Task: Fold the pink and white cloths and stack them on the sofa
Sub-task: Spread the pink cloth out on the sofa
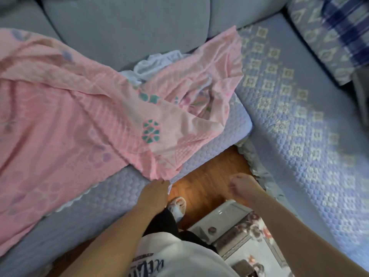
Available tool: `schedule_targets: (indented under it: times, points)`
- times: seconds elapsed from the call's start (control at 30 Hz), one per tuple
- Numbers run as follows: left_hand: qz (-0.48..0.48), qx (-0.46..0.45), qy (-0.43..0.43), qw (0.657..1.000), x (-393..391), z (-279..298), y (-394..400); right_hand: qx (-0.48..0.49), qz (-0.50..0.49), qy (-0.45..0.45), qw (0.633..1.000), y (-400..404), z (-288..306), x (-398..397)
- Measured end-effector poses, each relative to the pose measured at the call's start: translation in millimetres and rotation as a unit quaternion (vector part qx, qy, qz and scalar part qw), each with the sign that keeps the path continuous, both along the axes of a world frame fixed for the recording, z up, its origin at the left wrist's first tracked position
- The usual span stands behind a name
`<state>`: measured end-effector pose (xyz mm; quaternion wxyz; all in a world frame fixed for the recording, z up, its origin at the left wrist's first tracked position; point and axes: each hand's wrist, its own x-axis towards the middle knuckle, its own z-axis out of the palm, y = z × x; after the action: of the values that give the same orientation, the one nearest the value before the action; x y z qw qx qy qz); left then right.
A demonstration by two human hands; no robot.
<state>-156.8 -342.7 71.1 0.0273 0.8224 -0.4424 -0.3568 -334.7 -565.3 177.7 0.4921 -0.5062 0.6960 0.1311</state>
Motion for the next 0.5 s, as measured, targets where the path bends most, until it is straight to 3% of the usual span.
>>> schedule_targets:
  times: [0.1,0.2,0.27,0.33,0.4,0.5]
  points:
    - [-0.018,0.008,-0.060,0.998,14.1,-45.5,-23.0,0.070,0.025,-0.013,0.997,-11.8,-1.5,23.3]
    - [-0.066,-0.010,-0.063,0.996,14.9,-73.8,-51.5,0.046,0.215,0.048,0.974,-23.6,-9.6,33.0]
    - [-0.104,0.033,-0.084,0.991,12.2,-91.4,-67.3,0.021,0.291,0.074,0.954,-33.2,-25.5,37.1]
    - [-0.131,0.142,-0.114,0.975,22.7,-107.9,-67.5,0.041,0.317,0.096,0.943,-44.4,-36.5,38.7]
    - [-0.117,0.148,-0.001,0.982,37.0,-108.5,-58.1,0.058,0.311,0.123,0.941,-57.3,-40.5,39.4]
    - [-0.111,0.037,0.044,0.992,50.2,-76.2,-71.8,0.075,0.328,0.132,0.932,-73.8,-38.6,45.1]
